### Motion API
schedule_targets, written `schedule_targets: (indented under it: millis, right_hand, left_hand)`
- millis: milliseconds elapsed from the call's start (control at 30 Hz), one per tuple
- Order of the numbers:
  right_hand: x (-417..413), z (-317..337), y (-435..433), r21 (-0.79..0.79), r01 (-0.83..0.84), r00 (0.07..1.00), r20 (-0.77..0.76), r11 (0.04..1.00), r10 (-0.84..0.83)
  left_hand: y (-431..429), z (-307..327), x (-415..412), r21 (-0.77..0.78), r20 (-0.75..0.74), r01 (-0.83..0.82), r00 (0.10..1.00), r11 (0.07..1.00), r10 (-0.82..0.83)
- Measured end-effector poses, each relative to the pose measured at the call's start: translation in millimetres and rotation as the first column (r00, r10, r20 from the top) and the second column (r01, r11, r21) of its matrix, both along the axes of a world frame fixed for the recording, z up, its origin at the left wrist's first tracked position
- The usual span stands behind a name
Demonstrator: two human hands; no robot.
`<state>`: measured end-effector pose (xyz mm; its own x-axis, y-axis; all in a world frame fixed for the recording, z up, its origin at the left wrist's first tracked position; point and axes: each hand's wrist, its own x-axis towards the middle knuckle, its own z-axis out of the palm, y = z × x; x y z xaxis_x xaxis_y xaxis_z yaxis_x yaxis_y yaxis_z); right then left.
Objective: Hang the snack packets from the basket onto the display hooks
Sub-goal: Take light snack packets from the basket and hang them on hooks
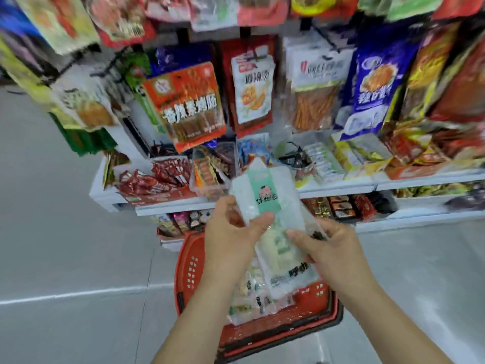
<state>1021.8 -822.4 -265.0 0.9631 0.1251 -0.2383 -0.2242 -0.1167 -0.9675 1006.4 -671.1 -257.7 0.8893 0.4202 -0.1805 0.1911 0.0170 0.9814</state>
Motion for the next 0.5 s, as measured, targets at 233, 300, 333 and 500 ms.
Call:
schedule_targets:
  millis: [233,300,333,500]
  right_hand:
    - [-13.2,162.6,-7.5,0.111,0.098,0.993,-0.08,0.989,-0.089]
    - [-20.4,200.3,-11.6,0.151,0.092,0.995,-0.062,0.984,-0.083]
    - [-25.5,216.8,-14.0,0.176,0.072,0.997,-0.05,0.982,-0.065]
    - [-58.6,281.1,-19.3,0.221,-0.066,0.998,0.032,0.973,0.061]
  left_hand:
    - [12.6,151.5,-19.0,-0.097,0.118,-0.006,0.993,0.995,0.018]
    - [24.3,180.4,-27.2,-0.122,0.12,-0.019,0.992,0.992,0.034]
    - [30.1,195.8,-31.6,-0.125,0.12,-0.005,0.993,0.992,0.02]
    - [44.0,273.7,-51.6,-0.133,0.2,0.183,0.968,0.974,-0.154]
